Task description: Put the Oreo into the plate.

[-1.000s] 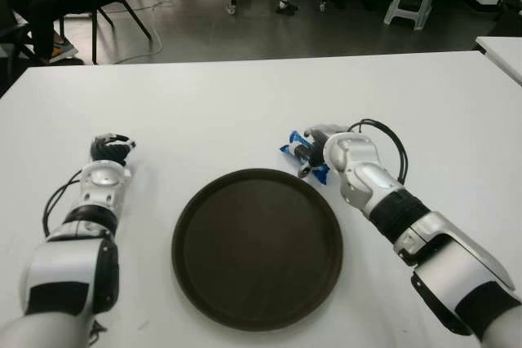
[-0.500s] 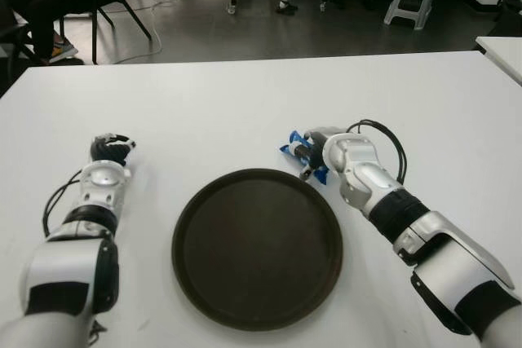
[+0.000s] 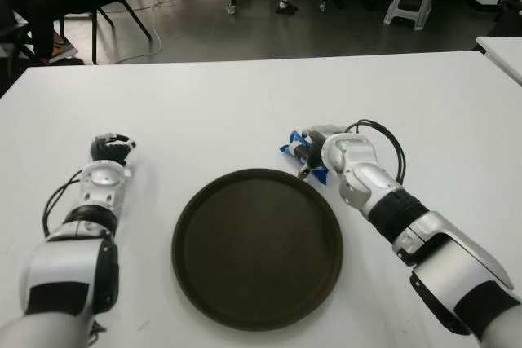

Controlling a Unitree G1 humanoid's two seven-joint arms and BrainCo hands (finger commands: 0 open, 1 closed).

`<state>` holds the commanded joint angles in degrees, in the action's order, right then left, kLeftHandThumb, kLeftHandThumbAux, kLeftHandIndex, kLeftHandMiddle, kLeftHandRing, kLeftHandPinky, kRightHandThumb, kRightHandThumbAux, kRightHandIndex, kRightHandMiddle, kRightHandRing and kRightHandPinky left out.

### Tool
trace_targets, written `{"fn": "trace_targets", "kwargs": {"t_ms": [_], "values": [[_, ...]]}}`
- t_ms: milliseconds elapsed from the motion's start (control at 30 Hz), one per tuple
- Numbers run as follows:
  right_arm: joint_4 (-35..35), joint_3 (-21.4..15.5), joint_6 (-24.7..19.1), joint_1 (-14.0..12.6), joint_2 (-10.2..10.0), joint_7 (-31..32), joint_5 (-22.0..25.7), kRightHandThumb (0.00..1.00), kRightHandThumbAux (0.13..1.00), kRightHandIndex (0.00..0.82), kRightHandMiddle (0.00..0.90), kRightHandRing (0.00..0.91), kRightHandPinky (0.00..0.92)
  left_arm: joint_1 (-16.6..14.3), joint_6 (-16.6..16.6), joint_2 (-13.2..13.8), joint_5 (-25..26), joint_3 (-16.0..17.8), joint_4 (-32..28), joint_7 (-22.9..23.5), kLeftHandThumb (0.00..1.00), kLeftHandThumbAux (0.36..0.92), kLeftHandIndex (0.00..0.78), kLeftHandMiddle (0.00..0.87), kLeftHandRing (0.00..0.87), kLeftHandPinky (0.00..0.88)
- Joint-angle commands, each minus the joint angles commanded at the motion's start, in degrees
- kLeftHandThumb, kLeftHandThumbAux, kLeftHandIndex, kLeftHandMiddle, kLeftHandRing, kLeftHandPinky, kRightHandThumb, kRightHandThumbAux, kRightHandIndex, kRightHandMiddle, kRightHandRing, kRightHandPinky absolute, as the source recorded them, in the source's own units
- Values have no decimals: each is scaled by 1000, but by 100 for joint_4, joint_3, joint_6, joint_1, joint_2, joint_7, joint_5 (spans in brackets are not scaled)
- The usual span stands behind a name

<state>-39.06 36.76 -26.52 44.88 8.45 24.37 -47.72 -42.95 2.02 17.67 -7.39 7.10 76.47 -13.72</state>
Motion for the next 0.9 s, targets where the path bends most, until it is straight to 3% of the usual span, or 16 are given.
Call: {"fn": "trace_targets", "kwargs": {"t_ms": [900], "values": [[-656,-11,-76,159,-247,-156,11,0,724,0,0,0,0,15,14,17,14,40,8,20,674,722,398,163,196,216]]}}
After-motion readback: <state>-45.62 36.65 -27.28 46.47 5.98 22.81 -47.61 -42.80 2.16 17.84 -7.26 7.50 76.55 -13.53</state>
